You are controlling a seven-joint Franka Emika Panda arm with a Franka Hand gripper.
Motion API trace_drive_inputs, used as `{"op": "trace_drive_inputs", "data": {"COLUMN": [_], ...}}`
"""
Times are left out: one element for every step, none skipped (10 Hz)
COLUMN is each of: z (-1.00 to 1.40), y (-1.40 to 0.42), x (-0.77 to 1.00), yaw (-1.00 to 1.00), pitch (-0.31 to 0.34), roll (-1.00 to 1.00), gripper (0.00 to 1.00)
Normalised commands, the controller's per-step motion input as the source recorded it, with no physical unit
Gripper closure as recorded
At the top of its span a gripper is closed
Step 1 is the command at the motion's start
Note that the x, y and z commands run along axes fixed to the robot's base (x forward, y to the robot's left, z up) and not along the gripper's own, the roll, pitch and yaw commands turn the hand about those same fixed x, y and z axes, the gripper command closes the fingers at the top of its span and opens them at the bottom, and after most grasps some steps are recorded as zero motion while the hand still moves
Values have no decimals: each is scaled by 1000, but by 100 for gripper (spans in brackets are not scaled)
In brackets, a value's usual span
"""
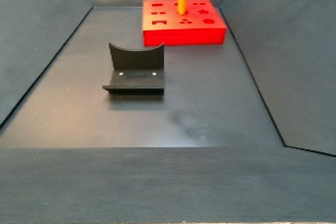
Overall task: Pick up the oval object. Move up. Move to above the board. Insert the oval object.
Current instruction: Insert the oval object.
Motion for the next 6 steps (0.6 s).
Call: {"op": "trace_drive_inputs", "data": {"z": [0, 0, -17, -54, -149, -300], "y": [0, -46, -66, -57, -29, 0], "x": [-51, -3, 0, 0, 0, 0], "yaw": [0, 0, 0, 0, 0, 0], "pitch": [0, 0, 0, 0, 0, 0], "roll": [76, 119, 120, 133, 170, 231], "gripper": [100, 100, 100, 100, 100, 100]}}
